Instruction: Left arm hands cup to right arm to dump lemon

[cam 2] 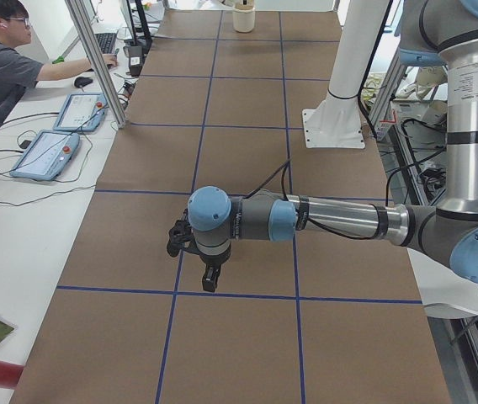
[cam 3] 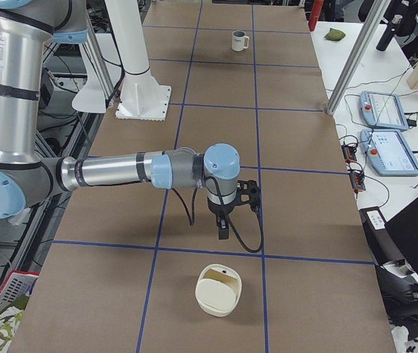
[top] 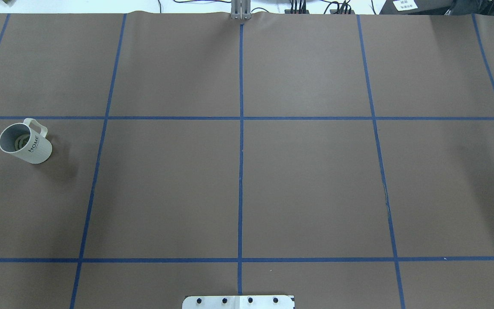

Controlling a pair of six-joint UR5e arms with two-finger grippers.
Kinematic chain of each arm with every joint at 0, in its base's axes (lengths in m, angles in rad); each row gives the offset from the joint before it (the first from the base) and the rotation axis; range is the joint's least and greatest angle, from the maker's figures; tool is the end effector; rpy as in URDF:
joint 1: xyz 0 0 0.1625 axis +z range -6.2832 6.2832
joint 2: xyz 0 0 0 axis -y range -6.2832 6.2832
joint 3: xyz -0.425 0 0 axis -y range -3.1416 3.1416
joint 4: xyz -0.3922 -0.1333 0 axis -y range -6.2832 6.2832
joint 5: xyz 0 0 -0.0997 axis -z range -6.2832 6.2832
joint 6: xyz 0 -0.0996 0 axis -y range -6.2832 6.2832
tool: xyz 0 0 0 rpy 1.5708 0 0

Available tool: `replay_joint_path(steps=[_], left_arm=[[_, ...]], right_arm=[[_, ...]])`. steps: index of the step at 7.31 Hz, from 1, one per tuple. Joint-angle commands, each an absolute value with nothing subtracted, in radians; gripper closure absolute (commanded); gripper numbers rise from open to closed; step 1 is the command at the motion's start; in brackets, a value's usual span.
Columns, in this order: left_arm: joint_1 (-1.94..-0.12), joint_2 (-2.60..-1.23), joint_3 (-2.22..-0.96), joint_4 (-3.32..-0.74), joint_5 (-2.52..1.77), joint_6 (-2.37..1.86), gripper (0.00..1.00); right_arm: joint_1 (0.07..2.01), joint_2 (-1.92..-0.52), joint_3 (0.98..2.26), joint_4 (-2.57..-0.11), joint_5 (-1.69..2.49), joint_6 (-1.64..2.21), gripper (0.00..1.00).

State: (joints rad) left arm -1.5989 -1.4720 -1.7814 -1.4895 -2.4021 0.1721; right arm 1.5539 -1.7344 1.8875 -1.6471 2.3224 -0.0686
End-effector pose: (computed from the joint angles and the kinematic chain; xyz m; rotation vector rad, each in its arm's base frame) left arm -0.0723 -0.4477 0.6057 0.1118 0.8250 0.1483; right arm 0.0581 -0.4244 0.5869 0.0926 -0.7495 -0.1103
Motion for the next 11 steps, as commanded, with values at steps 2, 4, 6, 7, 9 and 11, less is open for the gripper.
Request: replay_joint_path(steps=[2, 4, 6, 7, 9, 11], left_arm=[[-1.597, -1.499, -1.784, -1.511, -2.404, 0.169, 0.0], [-1.595, -1.548, -1.767, -1.674, -2.416, 0.17, 0.0], [-1.595, -1.551, -1.761, -1.761, -2.418, 0.129, 0.0], [-1.591, -1.552, -1.764, -1.791, -2.451, 0.097, 0.0], [-1.472, -1.558, -1.756, -1.81, -2.467, -0.076, 0.0], [-1.378, -1.559, -1.752, -1.813, -2.442, -0.265, 0.0]], right_arm=[[1.554, -1.718, 1.943, -1.632, 2.329, -0.064, 0.0], [1.554, -1.686, 1.939, -1.526, 2.329, -0.049, 0.0], [1.554, -1.686, 1.925, -1.447, 2.321, -0.006, 0.0], [1.552, -1.692, 1.907, -1.368, 2.322, -0.003, 0.0], [1.548, -1.694, 1.885, -1.319, 2.335, 0.008, 0.0], [1.537, -1.695, 1.882, -1.315, 2.344, 0.008, 0.0]])
